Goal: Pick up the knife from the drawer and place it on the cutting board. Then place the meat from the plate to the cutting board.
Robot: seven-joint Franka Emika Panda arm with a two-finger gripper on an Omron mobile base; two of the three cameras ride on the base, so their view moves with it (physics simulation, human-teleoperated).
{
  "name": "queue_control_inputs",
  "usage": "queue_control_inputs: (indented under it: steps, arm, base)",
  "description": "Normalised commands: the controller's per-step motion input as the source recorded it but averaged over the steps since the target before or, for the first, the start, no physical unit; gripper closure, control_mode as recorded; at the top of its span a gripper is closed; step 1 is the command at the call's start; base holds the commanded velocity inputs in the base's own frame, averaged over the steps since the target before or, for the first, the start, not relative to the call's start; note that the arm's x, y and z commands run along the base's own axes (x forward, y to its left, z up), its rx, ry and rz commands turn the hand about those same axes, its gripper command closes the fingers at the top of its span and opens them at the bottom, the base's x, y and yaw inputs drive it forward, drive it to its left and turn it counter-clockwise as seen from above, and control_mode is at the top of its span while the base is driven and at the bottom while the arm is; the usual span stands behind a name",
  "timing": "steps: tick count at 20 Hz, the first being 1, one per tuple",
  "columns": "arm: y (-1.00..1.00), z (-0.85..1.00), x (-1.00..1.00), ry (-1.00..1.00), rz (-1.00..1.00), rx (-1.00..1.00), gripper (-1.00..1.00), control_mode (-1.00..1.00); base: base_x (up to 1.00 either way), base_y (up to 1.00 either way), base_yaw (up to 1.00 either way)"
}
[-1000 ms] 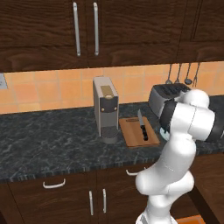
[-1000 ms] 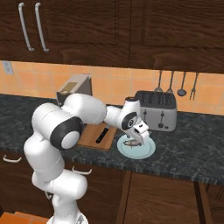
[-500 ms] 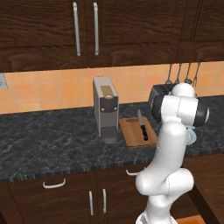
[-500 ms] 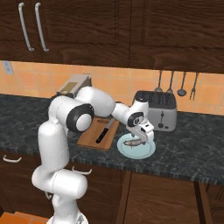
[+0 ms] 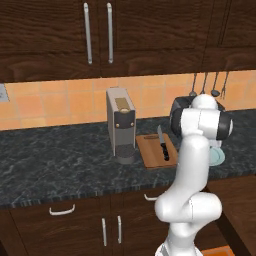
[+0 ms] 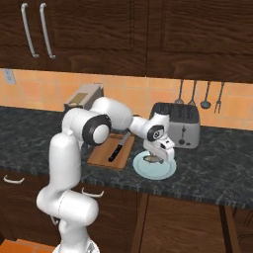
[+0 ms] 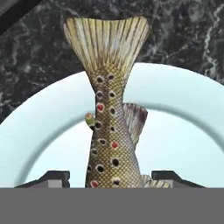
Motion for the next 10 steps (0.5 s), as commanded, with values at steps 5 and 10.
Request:
queue_control_inputs:
  steps: [5,10]
  arm:
    - [0.01,0.16,-0.32,-0.11,0.0,0.04,1.0,-1.0]
    - [0.6,0.82,-0.38,-0.21,0.01,0.05,1.0,-1.0]
  base:
    - [0.0,0.0,0.0]
    - [0.0,0.0,0.0]
